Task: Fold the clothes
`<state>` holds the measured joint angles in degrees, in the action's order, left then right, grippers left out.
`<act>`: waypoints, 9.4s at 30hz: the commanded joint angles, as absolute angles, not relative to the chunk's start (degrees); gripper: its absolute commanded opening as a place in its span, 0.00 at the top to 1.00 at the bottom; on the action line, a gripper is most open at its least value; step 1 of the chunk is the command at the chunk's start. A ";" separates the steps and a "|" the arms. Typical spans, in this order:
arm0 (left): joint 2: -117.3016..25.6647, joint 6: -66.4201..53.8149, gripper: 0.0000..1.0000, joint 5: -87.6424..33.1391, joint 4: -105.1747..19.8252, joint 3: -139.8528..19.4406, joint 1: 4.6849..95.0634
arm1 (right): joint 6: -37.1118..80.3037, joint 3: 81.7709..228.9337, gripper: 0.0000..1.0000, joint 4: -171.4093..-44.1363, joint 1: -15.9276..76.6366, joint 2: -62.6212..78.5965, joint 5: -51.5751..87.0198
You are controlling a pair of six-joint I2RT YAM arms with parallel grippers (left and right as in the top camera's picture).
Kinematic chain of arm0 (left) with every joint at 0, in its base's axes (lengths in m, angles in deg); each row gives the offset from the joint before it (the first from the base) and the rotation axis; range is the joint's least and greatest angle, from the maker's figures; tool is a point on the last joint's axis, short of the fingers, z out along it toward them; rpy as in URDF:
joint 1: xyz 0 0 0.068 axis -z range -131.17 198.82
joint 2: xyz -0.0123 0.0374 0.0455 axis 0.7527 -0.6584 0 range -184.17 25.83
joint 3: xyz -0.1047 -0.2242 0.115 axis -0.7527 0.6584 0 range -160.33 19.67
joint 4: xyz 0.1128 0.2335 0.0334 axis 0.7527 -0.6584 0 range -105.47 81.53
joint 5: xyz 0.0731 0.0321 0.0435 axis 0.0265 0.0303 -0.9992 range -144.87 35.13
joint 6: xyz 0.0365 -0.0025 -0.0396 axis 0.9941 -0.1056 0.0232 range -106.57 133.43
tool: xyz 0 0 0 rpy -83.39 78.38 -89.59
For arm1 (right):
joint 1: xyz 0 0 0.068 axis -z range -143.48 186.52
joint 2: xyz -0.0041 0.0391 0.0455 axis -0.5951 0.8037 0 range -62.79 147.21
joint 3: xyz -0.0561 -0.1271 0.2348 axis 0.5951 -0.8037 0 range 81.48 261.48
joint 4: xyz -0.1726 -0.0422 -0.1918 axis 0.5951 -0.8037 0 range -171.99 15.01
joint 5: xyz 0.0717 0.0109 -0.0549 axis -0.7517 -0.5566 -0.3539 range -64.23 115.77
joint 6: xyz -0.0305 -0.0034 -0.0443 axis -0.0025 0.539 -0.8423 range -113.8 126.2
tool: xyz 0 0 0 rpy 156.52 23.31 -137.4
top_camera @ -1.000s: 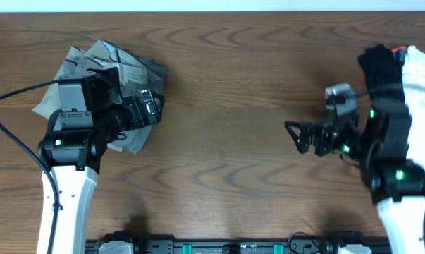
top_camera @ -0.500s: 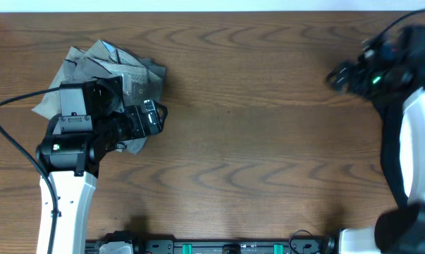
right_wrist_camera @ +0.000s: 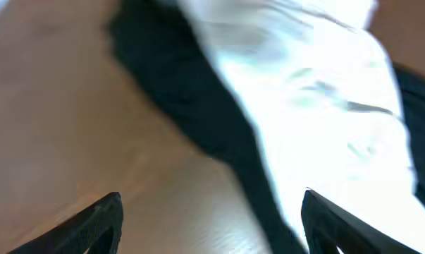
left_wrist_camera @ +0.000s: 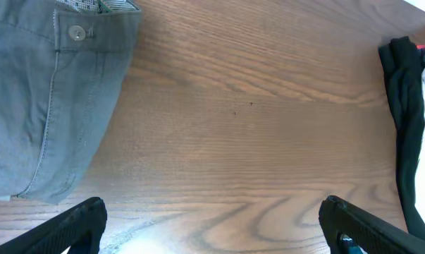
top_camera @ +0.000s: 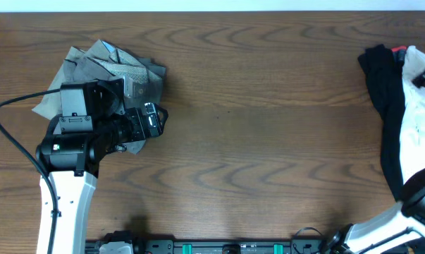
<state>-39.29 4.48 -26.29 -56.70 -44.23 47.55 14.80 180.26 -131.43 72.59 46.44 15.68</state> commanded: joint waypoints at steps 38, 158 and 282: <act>-38.66 5.27 0.02 -25.48 -56.85 -45.76 47.68 | 18.84 184.87 0.99 -118.28 73.01 41.37 -12.54; -56.06 12.48 0.00 -34.64 -63.47 -55.55 61.56 | 10.01 187.86 0.21 -125.90 33.82 53.13 23.85; -71.38 13.40 0.18 -32.39 -57.48 -54.02 69.25 | 12.77 167.54 0.35 -122.45 52.22 45.02 8.12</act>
<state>-70.64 13.49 -33.33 -58.38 -54.92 67.00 12.72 167.30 -121.53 53.27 45.81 15.53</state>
